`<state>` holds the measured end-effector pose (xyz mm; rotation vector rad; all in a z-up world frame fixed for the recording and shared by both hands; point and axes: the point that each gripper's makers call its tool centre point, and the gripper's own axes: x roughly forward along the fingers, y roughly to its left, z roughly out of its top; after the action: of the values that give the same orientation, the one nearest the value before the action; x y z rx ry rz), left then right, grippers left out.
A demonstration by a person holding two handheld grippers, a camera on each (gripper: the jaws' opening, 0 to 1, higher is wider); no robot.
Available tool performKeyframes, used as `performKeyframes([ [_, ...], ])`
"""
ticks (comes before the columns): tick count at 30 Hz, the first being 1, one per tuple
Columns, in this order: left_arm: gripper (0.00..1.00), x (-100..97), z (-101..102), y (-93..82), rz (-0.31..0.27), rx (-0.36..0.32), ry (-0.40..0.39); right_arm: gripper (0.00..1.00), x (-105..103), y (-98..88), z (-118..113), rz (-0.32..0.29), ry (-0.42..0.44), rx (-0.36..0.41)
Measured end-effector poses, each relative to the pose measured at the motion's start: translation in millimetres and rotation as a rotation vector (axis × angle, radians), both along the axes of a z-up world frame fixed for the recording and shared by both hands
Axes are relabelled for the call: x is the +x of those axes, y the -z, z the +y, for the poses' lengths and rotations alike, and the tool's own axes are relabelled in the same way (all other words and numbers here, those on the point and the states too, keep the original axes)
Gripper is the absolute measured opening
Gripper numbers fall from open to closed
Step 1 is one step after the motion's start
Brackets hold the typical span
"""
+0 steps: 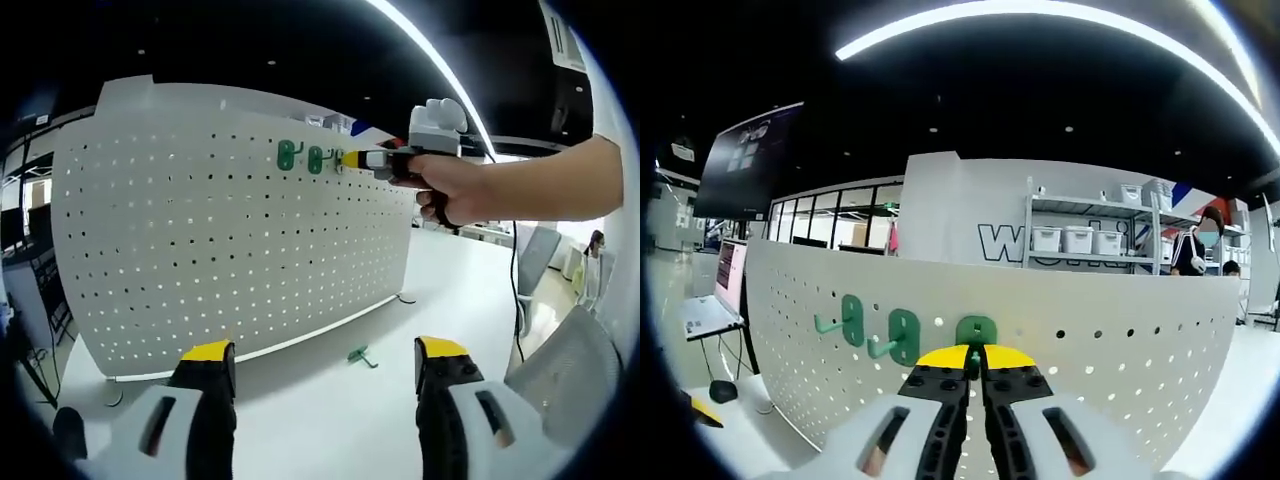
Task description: Insert the hook assembly into the mounting plate slot until the hook locks in place.
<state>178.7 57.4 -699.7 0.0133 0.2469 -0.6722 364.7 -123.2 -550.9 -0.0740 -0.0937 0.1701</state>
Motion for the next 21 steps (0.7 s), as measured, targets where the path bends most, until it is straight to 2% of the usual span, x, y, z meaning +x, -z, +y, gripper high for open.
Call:
performKeyframes([
  [7,0.75,-0.4,1.0,-0.8,-0.003,0.000,-0.003,0.02,-0.7,2.0,-1.2,-0.038,0.048,0.030],
  [21,0.75,-0.9,4.6,-2.0,-0.011,-0.004,-0.015,0.04,-2.2,3.3,-0.3,-0.032,0.014,0.024],
])
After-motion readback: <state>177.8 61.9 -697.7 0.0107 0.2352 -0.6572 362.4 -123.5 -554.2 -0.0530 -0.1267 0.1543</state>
